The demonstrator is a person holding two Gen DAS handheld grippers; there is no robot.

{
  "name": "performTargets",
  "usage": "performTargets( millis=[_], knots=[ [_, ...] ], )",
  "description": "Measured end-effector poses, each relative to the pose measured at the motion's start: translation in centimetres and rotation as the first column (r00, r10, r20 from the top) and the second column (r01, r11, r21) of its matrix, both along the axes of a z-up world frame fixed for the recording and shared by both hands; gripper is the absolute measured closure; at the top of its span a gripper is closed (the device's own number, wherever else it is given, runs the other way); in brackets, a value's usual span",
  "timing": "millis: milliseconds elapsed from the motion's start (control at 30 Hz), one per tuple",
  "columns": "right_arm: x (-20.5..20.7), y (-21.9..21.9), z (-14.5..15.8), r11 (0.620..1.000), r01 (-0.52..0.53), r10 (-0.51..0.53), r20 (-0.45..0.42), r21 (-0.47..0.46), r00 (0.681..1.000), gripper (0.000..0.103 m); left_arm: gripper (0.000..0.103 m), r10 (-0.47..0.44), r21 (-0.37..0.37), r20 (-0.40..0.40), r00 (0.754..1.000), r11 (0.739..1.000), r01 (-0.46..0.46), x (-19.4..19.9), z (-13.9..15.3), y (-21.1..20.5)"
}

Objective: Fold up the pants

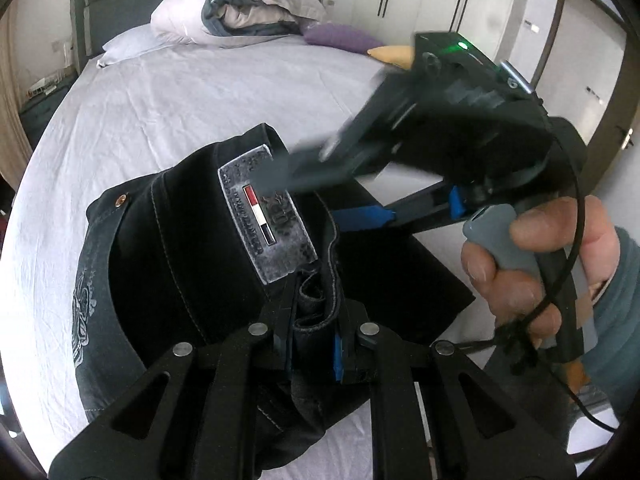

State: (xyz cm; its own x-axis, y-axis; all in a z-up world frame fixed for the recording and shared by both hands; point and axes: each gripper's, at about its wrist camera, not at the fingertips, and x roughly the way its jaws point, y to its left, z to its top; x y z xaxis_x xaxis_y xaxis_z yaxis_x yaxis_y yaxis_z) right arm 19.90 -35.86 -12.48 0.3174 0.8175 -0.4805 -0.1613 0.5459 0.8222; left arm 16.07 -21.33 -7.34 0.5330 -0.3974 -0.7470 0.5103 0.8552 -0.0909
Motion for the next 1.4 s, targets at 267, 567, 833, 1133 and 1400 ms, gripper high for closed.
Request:
performTargets(
  millis=[267, 567, 833, 1133, 1400],
  knots=[
    [-0.5, 0.5, 1.3, 0.973, -0.042, 0.051, 0.034, -0.227, 0.998, 0.081, 0.091, -0.032, 0.014, 0.001, 1.000, 0.999, 0.031, -0.4, -0.6, -1.4],
    [-0.3, -3.4, 3.2, 0.963, -0.008, 0.027, 0.067, -0.268, 0.997, 0.085, 0.091, -0.091, 0.004, 0.028, 0.995, 0.996, 0.091, -0.1, 1.0, -6.6],
    [-0.8, -6.7, 0.2, 0.971, 0.013, -0.008, 0.019, -0.237, 1.000, 0.086, 0.091, -0.119, 0.030, -0.011, 0.993, 0.992, 0.120, 0.0, -1.5, -10.4],
    [-0.2, -7.9, -3.1, 0.983, 0.021, -0.024, -0.012, -0.184, 1.000, 0.085, 0.084, -0.119, -0.031, -0.092, 0.989, 0.993, 0.117, 0.9, -3.9, -11.1],
    [-1.2, -9.7, -2.8, 0.986, 0.092, -0.092, 0.004, -0.140, 0.996, 0.062, 0.025, -0.068, -0.184, -0.109, 0.992, 0.982, 0.047, -0.9, 0.5, -4.9]
  ],
)
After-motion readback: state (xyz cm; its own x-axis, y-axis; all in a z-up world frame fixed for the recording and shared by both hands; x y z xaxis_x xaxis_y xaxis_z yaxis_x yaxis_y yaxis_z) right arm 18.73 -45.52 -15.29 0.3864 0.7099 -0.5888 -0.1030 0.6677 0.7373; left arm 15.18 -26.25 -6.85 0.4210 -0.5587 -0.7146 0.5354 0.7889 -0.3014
